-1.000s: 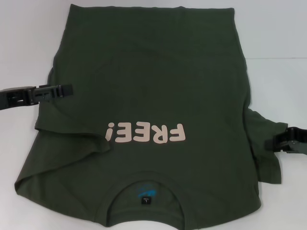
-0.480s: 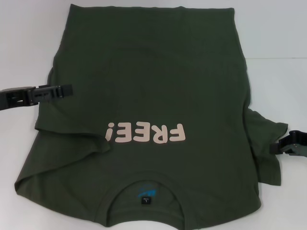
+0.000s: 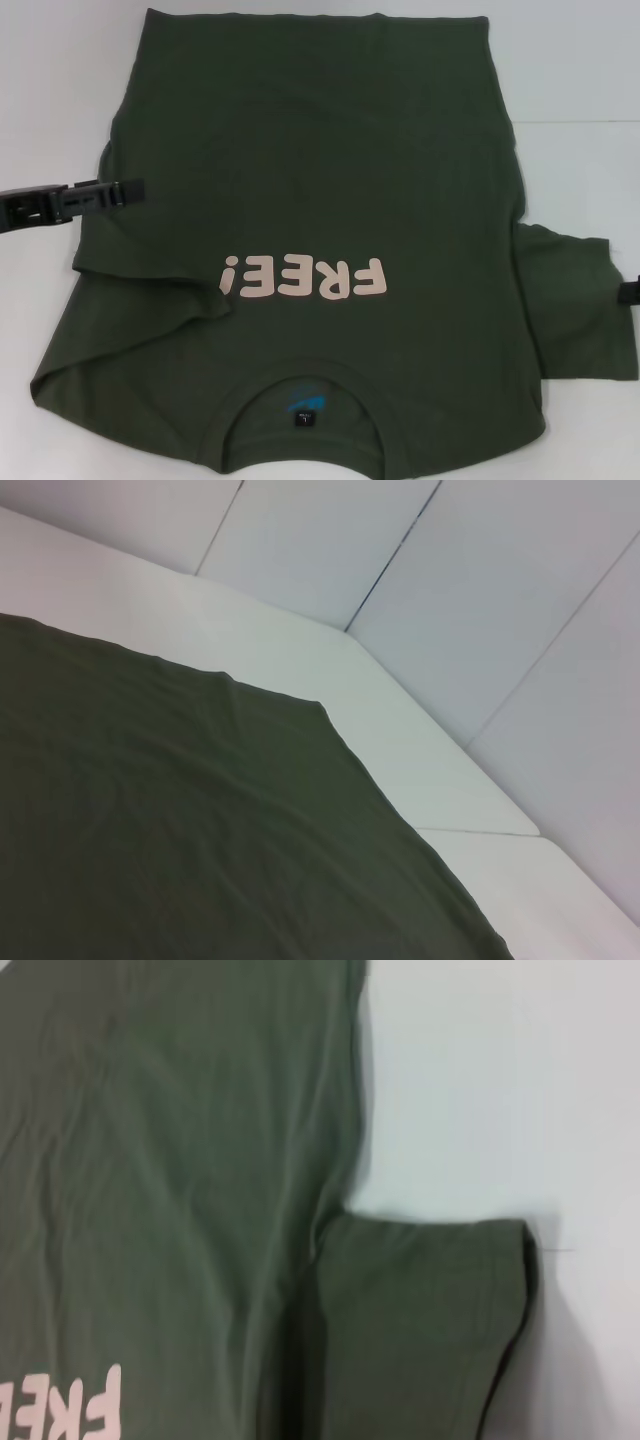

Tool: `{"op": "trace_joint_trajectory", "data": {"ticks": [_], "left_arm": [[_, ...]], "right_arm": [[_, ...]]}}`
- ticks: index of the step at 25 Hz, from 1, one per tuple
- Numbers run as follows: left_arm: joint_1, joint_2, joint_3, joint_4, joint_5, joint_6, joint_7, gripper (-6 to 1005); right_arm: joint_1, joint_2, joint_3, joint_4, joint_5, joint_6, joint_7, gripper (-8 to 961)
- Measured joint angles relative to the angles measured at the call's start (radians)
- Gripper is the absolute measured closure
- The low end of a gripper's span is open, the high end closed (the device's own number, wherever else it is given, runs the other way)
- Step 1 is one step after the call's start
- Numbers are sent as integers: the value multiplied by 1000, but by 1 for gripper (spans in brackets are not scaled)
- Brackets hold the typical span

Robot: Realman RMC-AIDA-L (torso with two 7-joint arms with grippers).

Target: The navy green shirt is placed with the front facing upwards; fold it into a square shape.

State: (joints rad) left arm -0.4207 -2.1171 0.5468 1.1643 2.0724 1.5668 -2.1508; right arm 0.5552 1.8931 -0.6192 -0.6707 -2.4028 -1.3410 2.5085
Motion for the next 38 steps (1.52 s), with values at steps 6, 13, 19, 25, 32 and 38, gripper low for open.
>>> {"op": "trace_joint_trajectory", "data": {"ticks": [6, 13, 19, 25, 32, 38], "left_arm": [[4, 0, -20, 0, -7, 6, 3, 80], [10, 2, -38, 0, -15, 7, 2, 81], [10, 2, -45, 0, -56, 8, 2, 82], [10, 5, -63, 0, -70, 8, 0, 80], [11, 8, -124, -14, -113, 7, 2, 80], [13, 15, -158, -44, -141, 9, 2, 80]], "right_arm": [[-2, -6, 2, -15, -3, 9, 6, 922], [-1, -23, 20, -17, -3, 30, 47, 922], [23, -38, 24, -18, -2, 47, 64, 923], [53, -42, 21, -26, 31, 14, 80, 923], [125, -28, 18, -62, 113, -174, 70, 923], [191, -13, 3, -69, 140, -229, 70, 922]]}}
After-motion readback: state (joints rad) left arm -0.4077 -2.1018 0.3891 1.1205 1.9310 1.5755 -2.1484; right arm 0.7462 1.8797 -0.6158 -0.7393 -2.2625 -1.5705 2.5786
